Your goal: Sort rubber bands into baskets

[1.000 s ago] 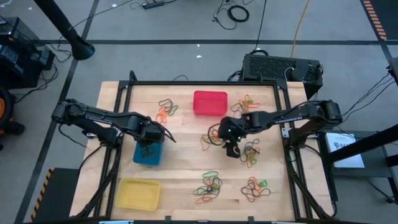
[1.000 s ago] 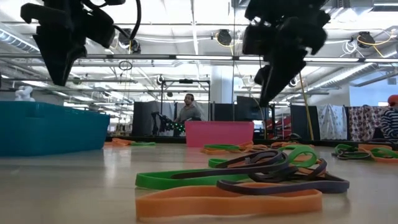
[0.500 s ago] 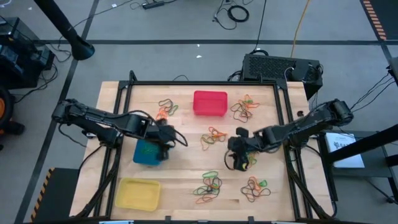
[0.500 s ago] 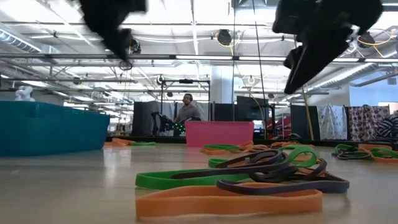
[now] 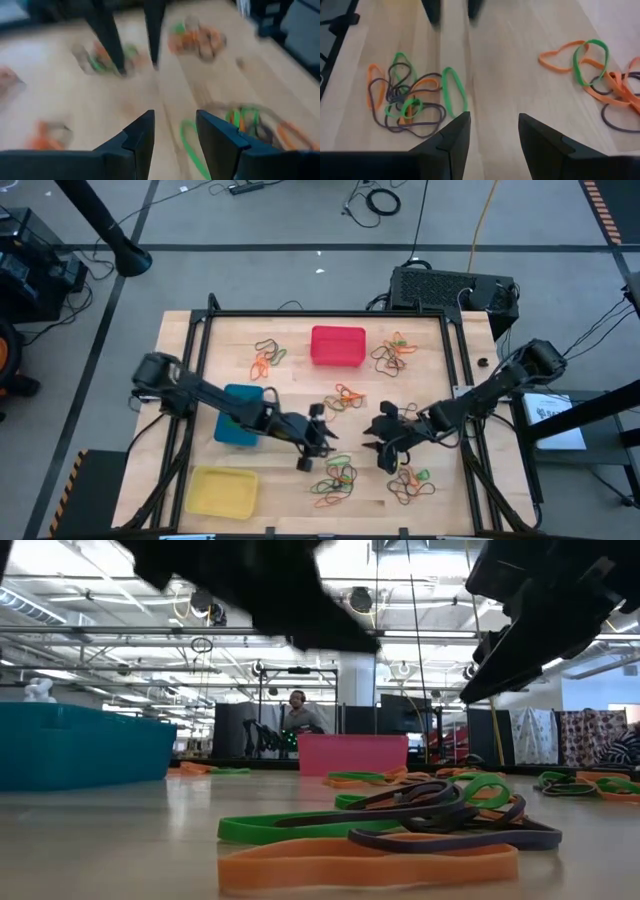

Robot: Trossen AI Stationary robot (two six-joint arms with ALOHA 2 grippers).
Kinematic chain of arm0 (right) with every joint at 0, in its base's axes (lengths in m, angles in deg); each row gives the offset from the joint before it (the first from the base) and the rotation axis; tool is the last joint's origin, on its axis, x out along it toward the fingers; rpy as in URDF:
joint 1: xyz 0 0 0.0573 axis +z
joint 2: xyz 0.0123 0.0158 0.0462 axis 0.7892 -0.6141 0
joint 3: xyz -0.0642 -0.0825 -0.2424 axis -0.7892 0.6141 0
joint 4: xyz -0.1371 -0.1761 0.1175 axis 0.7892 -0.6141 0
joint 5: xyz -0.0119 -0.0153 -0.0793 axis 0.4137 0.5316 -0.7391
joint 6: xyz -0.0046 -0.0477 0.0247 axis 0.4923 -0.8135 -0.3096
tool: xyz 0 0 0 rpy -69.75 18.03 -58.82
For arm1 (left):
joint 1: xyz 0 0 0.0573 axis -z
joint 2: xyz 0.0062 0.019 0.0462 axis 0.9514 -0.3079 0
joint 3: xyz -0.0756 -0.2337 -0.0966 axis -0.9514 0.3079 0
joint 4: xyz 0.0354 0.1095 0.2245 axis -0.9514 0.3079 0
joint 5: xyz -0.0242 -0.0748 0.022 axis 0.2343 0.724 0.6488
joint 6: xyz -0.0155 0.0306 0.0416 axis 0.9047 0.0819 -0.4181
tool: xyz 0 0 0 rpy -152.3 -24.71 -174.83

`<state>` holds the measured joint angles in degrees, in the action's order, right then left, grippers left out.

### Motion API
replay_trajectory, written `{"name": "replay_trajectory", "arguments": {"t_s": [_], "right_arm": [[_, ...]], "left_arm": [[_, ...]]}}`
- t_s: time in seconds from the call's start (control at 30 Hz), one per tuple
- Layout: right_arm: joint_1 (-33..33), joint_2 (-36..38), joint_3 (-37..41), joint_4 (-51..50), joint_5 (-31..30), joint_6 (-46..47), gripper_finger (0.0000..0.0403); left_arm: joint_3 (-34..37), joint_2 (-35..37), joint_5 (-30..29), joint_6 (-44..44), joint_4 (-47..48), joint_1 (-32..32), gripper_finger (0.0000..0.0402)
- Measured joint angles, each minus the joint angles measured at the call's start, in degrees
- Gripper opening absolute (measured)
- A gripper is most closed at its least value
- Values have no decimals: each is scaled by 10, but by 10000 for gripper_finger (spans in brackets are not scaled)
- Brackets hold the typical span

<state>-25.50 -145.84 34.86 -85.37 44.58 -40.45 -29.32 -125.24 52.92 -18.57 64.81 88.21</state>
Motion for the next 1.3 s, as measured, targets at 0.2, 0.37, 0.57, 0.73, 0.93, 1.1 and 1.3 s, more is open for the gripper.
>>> {"name": "replay_trajectory", "arguments": {"t_s": [0.2,0.37,0.57,0.73,0.93,1.1,1.3], "right_arm": [[11,0,0,-1,0,-18,160],[33,-2,0,2,-36,-23,160],[52,-12,0,7,-80,-20,160],[54,-25,0,11,-80,-20,160],[53,-44,0,16,-84,-7,160],[54,-46,0,17,-74,18,160],[54,-46,0,14,-73,30,160]], "left_arm": [[-67,-83,53,31,39,5,153],[-109,-117,21,67,117,12,153],[-115,-128,13,75,142,17,153],[-112,-128,4,75,161,14,153],[-111,-133,5,76,182,15,153],[-112,-138,7,76,183,15,142],[-112,-139,18,75,184,15,62]]}}
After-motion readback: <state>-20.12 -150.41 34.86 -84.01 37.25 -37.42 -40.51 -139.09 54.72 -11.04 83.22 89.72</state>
